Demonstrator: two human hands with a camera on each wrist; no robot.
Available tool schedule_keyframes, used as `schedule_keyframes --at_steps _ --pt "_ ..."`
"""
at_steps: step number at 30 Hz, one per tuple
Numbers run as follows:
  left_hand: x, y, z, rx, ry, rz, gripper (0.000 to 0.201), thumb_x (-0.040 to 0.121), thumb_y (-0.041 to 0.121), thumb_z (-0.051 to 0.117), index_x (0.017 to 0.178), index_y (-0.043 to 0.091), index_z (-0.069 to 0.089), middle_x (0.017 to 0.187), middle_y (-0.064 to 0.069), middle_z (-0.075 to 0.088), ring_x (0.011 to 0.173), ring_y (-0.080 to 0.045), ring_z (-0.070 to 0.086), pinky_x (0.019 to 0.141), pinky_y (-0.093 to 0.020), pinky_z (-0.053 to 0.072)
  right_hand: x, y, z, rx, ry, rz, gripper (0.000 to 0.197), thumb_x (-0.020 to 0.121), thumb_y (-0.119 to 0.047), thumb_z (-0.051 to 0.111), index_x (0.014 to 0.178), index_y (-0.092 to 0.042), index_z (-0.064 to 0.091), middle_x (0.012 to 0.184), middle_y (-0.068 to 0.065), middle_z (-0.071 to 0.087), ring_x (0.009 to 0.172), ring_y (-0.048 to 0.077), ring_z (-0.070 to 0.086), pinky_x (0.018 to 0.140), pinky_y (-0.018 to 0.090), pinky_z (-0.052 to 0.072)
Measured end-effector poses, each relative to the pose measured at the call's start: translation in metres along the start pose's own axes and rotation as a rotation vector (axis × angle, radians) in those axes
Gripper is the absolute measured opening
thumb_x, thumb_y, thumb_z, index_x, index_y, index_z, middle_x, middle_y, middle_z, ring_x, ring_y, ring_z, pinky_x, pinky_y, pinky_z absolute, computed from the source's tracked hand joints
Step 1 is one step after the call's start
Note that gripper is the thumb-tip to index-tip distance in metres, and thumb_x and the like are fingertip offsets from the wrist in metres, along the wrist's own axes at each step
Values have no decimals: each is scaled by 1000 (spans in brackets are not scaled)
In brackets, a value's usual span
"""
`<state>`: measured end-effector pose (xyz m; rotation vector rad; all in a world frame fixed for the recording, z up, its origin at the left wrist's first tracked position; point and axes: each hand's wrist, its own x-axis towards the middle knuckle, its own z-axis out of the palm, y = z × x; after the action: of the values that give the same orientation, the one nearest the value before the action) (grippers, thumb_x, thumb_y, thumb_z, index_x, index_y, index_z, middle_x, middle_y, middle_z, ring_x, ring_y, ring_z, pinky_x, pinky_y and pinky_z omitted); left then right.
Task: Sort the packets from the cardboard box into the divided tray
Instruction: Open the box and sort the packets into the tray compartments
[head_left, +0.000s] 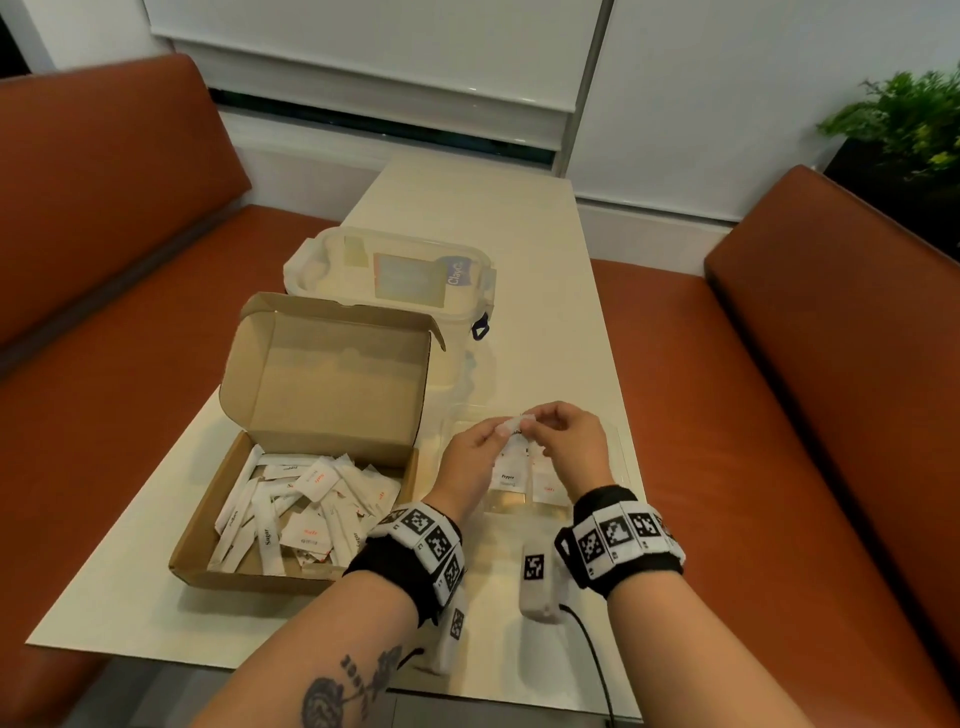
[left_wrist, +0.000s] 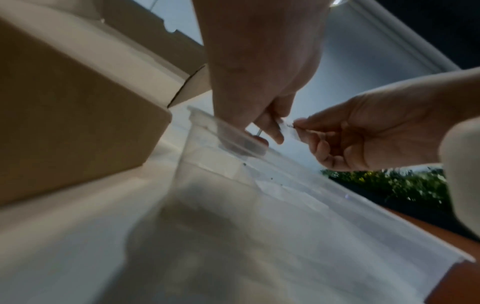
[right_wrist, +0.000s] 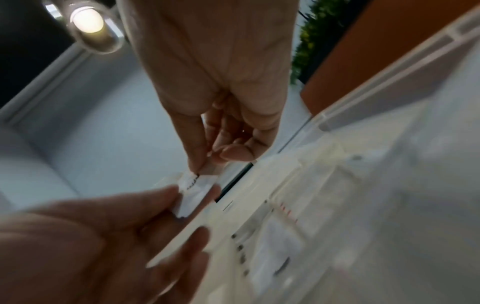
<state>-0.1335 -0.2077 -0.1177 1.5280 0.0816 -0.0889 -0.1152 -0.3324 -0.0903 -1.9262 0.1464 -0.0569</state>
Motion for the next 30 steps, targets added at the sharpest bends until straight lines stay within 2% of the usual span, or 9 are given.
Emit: schedule_keyframes --at_steps 3,7,10,13,16,19,24,27,30 --pt "1 0 -7 219 55 60 28 91 27 60 118 20 64 109 6 65 97 -11 57 85 -23 48 5 -2 -2 -246 -104 -107 2 82 -11 68 81 -13 70 70 -3 68 63 3 60 56 6 42" --pt "2 8 -10 360 116 168 18 87 25 66 103 20 71 88 10 66 77 2 54 65 -3 39 7 -5 3 -408 -125 -189 12 79 -19 73 76 -17 62 69 -1 67 65 10 61 60 17 45" --pt "1 11 -12 345 145 157 11 87 18 66 94 15 73 84 8 67 75 2 58 63 1 40 5 -1 6 -339 -102 -179 16 78 -20 74 81 -17 59 69 -1 68 60 1 61 57 12 43" --pt "-1 10 -12 262 173 128 11 89 12 63 95 10 71 86 1 69 77 -4 59 70 -6 45 0 5 7 -226 -72 -133 22 79 -23 75 92 -20 58 71 -4 66 55 -9 56 53 3 38" --pt "-3 8 -11 139 218 82 12 90 10 59 97 7 69 82 -5 66 74 -12 58 78 -26 50 -2 11 7 -167 -46 -32 29 78 -29 75 99 -19 58 77 -4 65 63 -2 56 56 8 39" --pt "-2 4 -11 104 247 56 11 91 10 58 96 8 68 81 -3 65 72 -13 59 77 -29 51 -1 15 7 -84 -88 29 21 78 -17 75 93 -7 64 74 5 68 60 8 56 52 11 43" --pt "3 -4 -13 467 315 126 23 91 4 54 111 10 64 108 -4 64 105 -18 55 94 -28 43 4 13 4 -246 -62 -78 8 84 -14 69 88 -10 72 83 5 72 73 10 61 60 6 40" --pt "5 -8 -14 606 316 76 48 90 -8 42 134 9 50 135 -7 52 128 -20 43 106 -24 30 9 14 7 -483 -156 -93 15 86 -14 65 97 -9 74 95 4 72 87 12 61 76 16 41" --pt "5 -12 -14 599 305 -8 63 86 -18 30 143 6 38 148 -8 38 137 -19 34 110 -22 23 12 18 13 -698 -263 -98 18 86 -13 63 101 -12 74 102 5 72 97 18 64 85 23 46"
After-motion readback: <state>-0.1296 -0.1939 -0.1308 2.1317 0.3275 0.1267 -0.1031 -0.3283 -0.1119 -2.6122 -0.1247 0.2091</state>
